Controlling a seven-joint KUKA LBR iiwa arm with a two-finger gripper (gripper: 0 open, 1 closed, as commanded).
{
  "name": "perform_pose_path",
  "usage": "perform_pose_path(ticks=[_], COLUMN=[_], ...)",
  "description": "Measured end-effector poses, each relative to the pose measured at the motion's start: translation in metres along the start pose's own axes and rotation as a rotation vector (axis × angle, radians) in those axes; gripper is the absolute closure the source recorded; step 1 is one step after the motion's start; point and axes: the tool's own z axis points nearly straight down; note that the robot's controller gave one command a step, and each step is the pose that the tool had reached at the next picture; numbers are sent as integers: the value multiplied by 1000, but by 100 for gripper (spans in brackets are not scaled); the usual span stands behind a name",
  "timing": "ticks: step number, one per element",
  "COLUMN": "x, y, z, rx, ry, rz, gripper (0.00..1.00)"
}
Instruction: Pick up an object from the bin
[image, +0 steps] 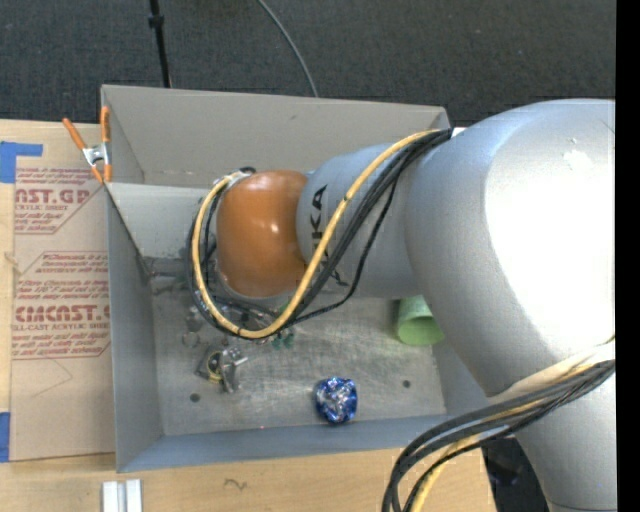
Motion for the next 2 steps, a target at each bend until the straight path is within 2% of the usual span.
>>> perform_pose_path(ticks=[1, 2], x=[0, 9], y=[0, 13], z=[-1, -133], rx=[-1, 1], ry=[0, -8], rz=[1, -185], gripper=[100, 100])
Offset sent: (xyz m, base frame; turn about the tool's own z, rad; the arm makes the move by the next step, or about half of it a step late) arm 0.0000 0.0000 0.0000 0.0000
